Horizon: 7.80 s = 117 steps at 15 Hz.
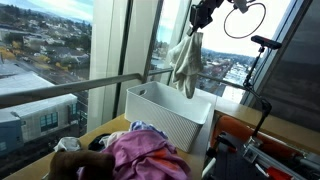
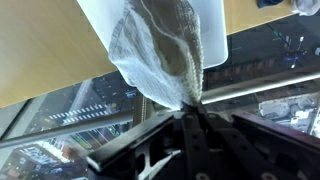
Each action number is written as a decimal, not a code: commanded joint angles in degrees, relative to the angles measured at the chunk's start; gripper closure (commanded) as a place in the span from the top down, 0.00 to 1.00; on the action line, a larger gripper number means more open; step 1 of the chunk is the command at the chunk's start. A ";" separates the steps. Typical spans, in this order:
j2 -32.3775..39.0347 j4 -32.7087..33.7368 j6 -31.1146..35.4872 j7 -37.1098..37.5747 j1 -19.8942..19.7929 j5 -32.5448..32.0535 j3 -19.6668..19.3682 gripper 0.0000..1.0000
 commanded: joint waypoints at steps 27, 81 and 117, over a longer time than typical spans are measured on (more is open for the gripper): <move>25.08 -8.17 20.72 20.48 20.09 -11.92 11.01 1.00; -1.71 23.02 -8.56 -18.16 -6.45 10.08 -8.49 0.03; 0.27 40.35 -20.46 -18.93 -2.49 10.43 -7.30 0.03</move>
